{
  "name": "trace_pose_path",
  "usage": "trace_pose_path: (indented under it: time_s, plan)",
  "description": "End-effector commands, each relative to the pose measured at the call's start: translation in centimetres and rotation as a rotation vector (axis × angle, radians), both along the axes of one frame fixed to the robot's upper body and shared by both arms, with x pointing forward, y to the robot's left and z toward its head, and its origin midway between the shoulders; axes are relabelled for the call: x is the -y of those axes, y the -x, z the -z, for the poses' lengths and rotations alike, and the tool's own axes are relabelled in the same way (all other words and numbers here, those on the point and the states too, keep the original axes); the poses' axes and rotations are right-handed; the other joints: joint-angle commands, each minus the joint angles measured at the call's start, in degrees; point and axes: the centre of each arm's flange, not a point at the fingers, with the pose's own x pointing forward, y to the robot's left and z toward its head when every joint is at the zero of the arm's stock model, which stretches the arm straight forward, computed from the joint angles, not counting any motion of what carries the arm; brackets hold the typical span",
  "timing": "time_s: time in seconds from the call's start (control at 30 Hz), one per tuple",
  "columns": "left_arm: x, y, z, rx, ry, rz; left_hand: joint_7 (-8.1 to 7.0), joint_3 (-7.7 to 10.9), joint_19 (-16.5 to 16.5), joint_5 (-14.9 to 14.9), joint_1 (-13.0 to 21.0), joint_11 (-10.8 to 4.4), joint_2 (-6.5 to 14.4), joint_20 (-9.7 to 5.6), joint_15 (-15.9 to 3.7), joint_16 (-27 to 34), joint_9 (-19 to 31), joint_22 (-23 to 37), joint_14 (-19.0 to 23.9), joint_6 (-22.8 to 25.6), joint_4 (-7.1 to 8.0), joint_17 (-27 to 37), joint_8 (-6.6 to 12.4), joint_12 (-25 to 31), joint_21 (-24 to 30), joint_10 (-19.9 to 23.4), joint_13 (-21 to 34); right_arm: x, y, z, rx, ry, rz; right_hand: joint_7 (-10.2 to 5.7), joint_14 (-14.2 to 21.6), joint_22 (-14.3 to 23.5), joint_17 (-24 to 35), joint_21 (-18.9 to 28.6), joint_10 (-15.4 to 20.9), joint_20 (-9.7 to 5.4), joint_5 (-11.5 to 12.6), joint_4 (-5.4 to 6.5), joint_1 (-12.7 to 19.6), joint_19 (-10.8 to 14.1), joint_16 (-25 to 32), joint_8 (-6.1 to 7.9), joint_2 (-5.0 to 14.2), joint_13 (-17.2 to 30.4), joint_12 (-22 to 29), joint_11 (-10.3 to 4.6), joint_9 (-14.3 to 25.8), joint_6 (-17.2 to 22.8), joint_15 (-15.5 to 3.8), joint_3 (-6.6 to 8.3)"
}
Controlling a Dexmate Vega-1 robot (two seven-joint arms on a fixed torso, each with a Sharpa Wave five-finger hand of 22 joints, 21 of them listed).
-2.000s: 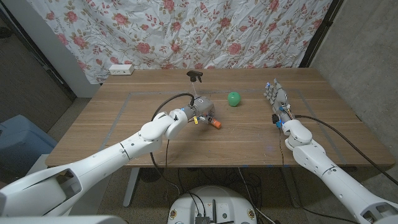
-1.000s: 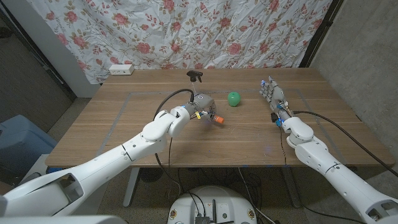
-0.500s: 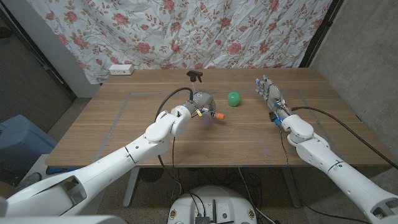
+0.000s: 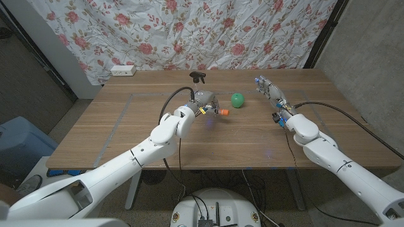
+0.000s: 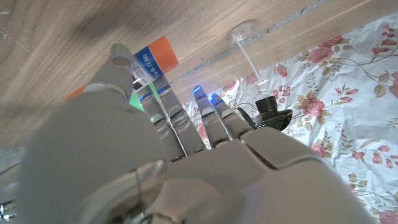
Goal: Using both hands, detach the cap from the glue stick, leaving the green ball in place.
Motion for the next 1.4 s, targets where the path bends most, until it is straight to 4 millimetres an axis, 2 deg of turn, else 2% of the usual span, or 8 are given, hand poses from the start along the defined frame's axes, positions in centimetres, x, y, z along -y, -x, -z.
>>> trace_pose_path:
  time_s: [0.03, 0.27, 0.37, 0.5, 0.77, 0.83, 1.0, 1.4]
  plan:
    - [-0.2, 0.0, -0.4, -0.007, 0.129, 0.012, 1.1, -0.21, 0.02, 0.22, 0.13, -0.03, 0.56, 0.02, -7.09, 0.34, 0.39, 0.15, 0.67, 1.27, 0.17, 0.14, 0.12, 0.23, -0.17, 0.37, 0.33, -0.2, 1.3, -1.2, 0.076, 0.136, 0.053, -0.84, -0.06, 0.15, -0.13, 0.16, -0.09, 0.07, 0.23, -0.89, 0.96, 0.16, -0.38, -0.11, 0.0, 0.17, 0.05, -0.47, 0.18, -0.34, -0.03, 0.21]
    - [-0.3, -0.1, -0.6, -0.007, 0.175, 0.026, 1.1, -0.25, 0.0, 0.23, 0.12, -0.03, 0.62, 0.07, -7.18, 0.33, 0.4, 0.15, 0.68, 1.22, 0.17, 0.14, 0.02, 0.23, -0.17, 0.42, 0.34, -0.1, 2.0, -1.9, 0.11, 0.228, 0.068, -1.94, -1.1, 0.15, -0.51, 0.0, 0.04, 0.49, 0.1, -2.18, 2.14, -0.29, -0.87, -0.25, -0.5, 0.2, 0.12, -1.09, 0.18, -0.91, -0.24, 0.58]
    - [-0.5, -0.2, -0.7, -0.017, 0.195, 0.039, 1.17, -0.28, -0.01, 0.23, 0.1, -0.03, 0.66, 0.07, -7.21, 0.32, 0.41, 0.15, 0.7, 1.26, 0.17, 0.15, -0.01, 0.24, -0.17, 0.47, 0.36, 0.0, 2.3, -2.2, 0.122, 0.265, 0.076, -2.26, -1.61, 0.17, -0.72, 0.03, -0.1, 1.66, -0.02, -3.01, 2.87, -0.35, -1.05, -0.48, -0.85, 0.24, 0.08, -1.64, 0.19, -1.91, 0.11, 0.79]
    - [-0.7, -0.3, -0.9, -0.025, 0.222, 0.05, 1.31, -0.32, -0.06, 0.23, 0.06, -0.03, 0.72, 0.05, -7.2, 0.33, 0.42, 0.15, 0.77, 1.23, 0.18, 0.15, -0.1, 0.23, -0.19, 0.49, 0.37, 0.2, 2.7, -2.5, 0.134, 0.3, 0.086, -2.35, -1.8, 0.2, -0.9, 0.06, -0.02, 2.23, -0.2, -3.93, 3.64, -0.41, -1.04, -0.83, -1.36, 0.33, 0.16, -1.91, 0.23, -3.74, 0.46, 0.95]
    - [-0.5, -0.2, -1.2, -0.027, 0.212, 0.054, 1.29, -0.41, -0.12, 0.22, -0.07, -0.02, 0.79, 0.04, -7.1, 0.35, 0.44, 0.16, 0.87, 1.18, 0.23, 0.16, -0.23, 0.2, -0.19, 0.5, 0.39, 0.5, 3.7, -3.0, 0.153, 0.396, 0.101, -2.14, -2.13, 0.21, -1.08, 0.11, 0.62, 2.73, -0.41, -5.14, 4.77, -0.33, -1.08, -0.47, -2.25, 0.46, 0.43, -1.77, 0.3, -4.12, 0.33, 1.13]
    - [-0.5, -0.1, -1.4, -0.025, 0.224, 0.051, 1.37, -0.42, -0.17, 0.21, -0.1, -0.02, 0.81, 0.04, -7.08, 0.35, 0.45, 0.16, 0.89, 1.22, 0.24, 0.16, -0.23, 0.2, -0.21, 0.5, 0.39, 0.5, 3.9, -3.1, 0.153, 0.419, 0.106, -1.85, -2.29, 0.2, -1.2, 0.11, 0.45, 2.78, -0.55, -6.07, 5.86, -0.32, -1.08, -0.48, -3.0, 0.55, 0.39, -1.96, 0.36, -5.11, 0.29, 1.31]
    - [-0.4, 0.0, -1.7, -0.019, 0.228, 0.05, 1.44, -0.5, -0.64, 0.21, -0.23, -0.02, 0.87, 0.08, -6.98, 0.36, 0.47, 0.16, 0.99, 1.12, 0.28, 0.16, -0.38, 0.18, -0.36, 0.51, 0.41, 0.5, 4.2, -3.3, 0.154, 0.466, 0.112, -0.91, -2.81, 0.2, -1.38, -0.05, 0.31, 3.52, -0.75, -7.11, 7.85, -0.8, -1.16, -0.24, -4.0, 0.71, 0.39, -1.96, 0.48, -6.11, 0.98, 1.74]
    - [0.3, 0.3, -1.5, -0.022, 0.294, 0.025, 1.53, -0.61, -0.81, 0.2, -0.43, -0.01, 0.97, 0.15, -6.96, 0.33, 0.5, 0.16, 1.0, 1.18, 0.32, 0.16, -0.49, 0.16, -0.35, 0.54, 0.44, -0.2, 5.6, -3.8, 0.152, 0.526, 0.163, 0.48, -3.02, 0.19, -1.61, -0.09, 0.62, 4.54, -0.41, -7.65, 11.52, -1.37, -0.99, 0.19, -4.98, 1.09, 0.69, -1.73, 0.74, -7.52, 2.34, 2.9]
